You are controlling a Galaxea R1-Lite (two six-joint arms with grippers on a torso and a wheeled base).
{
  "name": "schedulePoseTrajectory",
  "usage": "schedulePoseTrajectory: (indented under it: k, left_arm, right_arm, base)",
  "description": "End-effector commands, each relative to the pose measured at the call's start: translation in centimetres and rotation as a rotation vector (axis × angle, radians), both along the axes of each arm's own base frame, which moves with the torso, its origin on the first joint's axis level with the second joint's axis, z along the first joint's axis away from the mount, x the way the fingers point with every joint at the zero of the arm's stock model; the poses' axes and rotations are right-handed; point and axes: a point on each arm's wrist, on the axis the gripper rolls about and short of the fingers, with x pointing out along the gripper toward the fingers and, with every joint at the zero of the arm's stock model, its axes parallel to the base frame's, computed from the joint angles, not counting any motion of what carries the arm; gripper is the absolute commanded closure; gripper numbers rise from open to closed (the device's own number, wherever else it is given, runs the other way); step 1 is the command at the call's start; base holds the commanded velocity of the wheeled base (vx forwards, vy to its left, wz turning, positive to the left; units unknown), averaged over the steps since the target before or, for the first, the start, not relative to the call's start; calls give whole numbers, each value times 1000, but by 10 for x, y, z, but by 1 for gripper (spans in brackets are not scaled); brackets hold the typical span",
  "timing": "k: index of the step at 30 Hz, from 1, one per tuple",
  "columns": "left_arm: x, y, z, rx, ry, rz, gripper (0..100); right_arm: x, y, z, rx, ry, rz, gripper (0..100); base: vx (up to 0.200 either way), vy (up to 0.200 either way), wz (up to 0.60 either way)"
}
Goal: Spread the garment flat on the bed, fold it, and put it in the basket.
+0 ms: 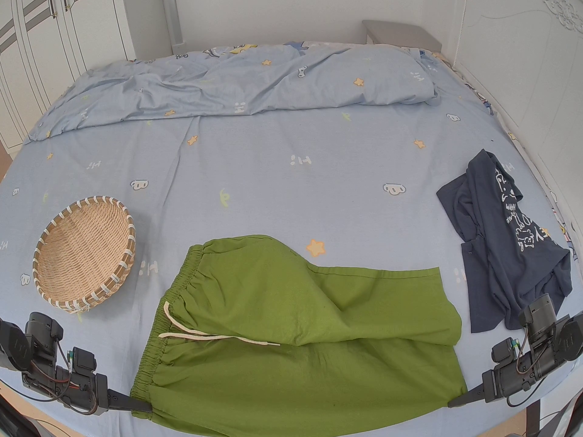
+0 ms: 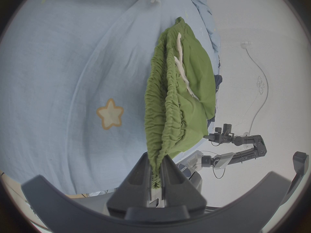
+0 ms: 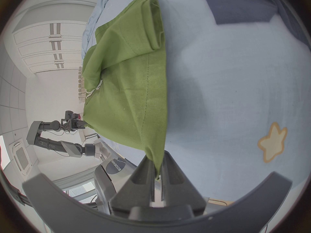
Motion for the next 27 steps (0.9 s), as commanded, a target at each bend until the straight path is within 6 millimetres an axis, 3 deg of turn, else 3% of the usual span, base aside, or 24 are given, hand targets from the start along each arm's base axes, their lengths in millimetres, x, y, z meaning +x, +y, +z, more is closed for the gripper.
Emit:
schedulePoseTrajectory:
  k: [1,11,12,24,27]
  left_arm:
    - [-4,-2,-3,6,17,-6,100]
    - [-9,-3,-7,70,45,-24,100]
    - [-9,-3,-7,73,42,-27,0]
    - [-5,1,-2,71,10,-10,0]
    - [-7,-1,36,92,-70,27,0]
  right_arm:
    - [-3,0,-2,-1,17,2,100]
    - [-4,3,-5,-6,32,19,100]
    - [-4,3,-4,-6,32,24,0]
    - [-5,2,0,-3,-11,15,0]
    - [-9,-5,26,2,-180,-33,0]
  base:
    - [0,0,0]
    - [0,0,0]
    - [0,0,0]
    - [0,0,0]
    - [0,0,0]
